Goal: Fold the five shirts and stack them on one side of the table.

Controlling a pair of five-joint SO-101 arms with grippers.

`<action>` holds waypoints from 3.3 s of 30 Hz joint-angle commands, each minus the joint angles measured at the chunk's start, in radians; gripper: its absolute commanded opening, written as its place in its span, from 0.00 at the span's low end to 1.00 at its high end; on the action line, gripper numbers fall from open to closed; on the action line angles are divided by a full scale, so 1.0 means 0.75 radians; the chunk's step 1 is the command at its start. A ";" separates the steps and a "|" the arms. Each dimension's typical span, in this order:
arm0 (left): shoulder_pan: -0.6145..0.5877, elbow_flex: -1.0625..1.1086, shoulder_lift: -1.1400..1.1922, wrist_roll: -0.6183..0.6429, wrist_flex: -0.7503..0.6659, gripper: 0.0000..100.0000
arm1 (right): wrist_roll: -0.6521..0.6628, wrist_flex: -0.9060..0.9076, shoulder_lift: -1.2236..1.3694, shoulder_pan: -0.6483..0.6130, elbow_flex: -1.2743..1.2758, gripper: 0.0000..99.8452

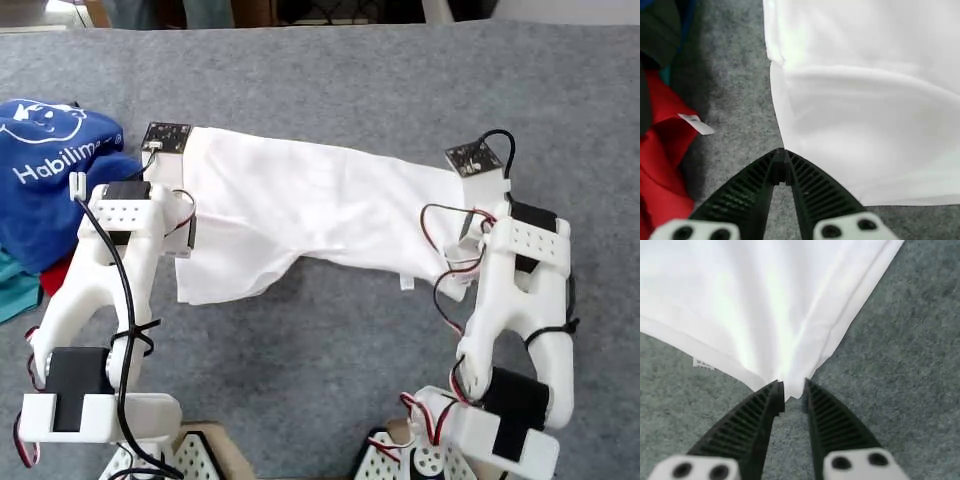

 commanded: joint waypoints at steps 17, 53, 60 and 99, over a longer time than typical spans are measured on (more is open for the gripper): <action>0.001 -0.032 -0.047 -0.010 0.016 0.03 | -0.329 -0.043 0.011 0.023 0.093 0.12; 0.001 -0.032 -0.045 -0.010 0.014 0.03 | -0.366 0.045 -0.150 0.029 0.038 0.03; 0.001 -0.032 -0.045 -0.010 0.014 0.03 | -0.366 0.078 -0.251 0.025 0.103 0.02; 0.132 -0.699 0.532 0.395 -0.282 0.03 | -0.413 -0.008 0.492 -0.082 -0.789 0.02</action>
